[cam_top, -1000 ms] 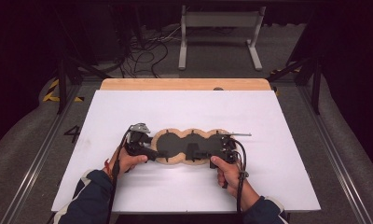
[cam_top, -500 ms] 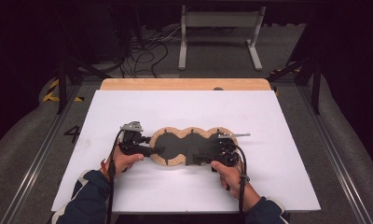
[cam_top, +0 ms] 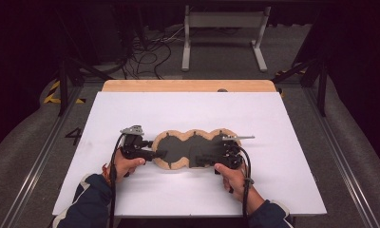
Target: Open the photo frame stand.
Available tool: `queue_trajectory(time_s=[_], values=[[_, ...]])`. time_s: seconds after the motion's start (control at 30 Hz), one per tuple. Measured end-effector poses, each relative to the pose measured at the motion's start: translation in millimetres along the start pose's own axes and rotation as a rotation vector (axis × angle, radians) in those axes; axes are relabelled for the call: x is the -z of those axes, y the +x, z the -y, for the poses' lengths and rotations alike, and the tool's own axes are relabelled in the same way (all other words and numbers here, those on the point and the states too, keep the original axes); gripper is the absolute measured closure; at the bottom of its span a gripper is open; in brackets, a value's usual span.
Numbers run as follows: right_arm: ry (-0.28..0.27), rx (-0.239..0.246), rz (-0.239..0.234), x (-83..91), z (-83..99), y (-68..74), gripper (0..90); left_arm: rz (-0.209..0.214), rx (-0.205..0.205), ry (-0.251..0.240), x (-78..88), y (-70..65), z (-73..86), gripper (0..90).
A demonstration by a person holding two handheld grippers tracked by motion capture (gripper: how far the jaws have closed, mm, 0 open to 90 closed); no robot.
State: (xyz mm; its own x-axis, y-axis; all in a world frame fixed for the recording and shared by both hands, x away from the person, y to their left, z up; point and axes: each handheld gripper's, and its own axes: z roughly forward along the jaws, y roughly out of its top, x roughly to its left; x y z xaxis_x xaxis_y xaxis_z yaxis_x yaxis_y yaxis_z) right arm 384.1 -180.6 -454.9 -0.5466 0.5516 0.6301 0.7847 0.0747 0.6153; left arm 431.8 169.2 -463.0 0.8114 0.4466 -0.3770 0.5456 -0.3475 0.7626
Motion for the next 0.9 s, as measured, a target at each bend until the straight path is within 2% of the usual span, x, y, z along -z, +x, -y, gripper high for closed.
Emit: queue_trajectory(time_s=[0.07,0.17,0.33,0.47,0.57,0.67,0.77,0.8,0.87,0.9], values=[[0.001,0.033,0.008,0.3,0.7,0.6,69.0,0.024,0.006,-0.028,4.3,0.2,1.8,40.2],[0.009,0.051,0.012,1.0,1.4,1.4,70.1,0.043,0.009,-0.038,6.3,0.1,2.4,41.4],[0.012,0.136,0.027,1.5,2.8,3.5,72.1,0.094,0.011,-0.069,13.9,2.3,5.1,46.9],[0.009,0.166,0.028,1.3,3.1,3.4,72.1,0.092,0.013,-0.069,15.1,1.9,5.4,49.1],[0.003,0.201,0.031,1.4,4.2,4.0,72.0,0.114,0.016,-0.079,16.8,2.9,6.7,50.5],[0.0,0.235,0.043,0.9,4.9,5.3,72.0,0.102,0.023,-0.078,16.0,0.4,6.3,50.7],[-0.008,0.252,0.045,0.5,5.7,5.4,71.9,0.078,0.005,-0.057,14.0,-2.8,4.6,49.4],[-0.008,0.256,0.046,0.4,5.8,5.9,71.7,0.073,-0.001,-0.044,12.3,-3.4,4.0,49.0],[-0.013,0.275,0.054,-0.2,6.2,6.6,71.7,0.078,0.012,-0.033,9.5,-5.5,3.9,47.0],[-0.013,0.275,0.054,-0.2,6.2,6.6,71.7,0.072,-0.01,0.003,4.5,-8.4,3.0,47.0]])
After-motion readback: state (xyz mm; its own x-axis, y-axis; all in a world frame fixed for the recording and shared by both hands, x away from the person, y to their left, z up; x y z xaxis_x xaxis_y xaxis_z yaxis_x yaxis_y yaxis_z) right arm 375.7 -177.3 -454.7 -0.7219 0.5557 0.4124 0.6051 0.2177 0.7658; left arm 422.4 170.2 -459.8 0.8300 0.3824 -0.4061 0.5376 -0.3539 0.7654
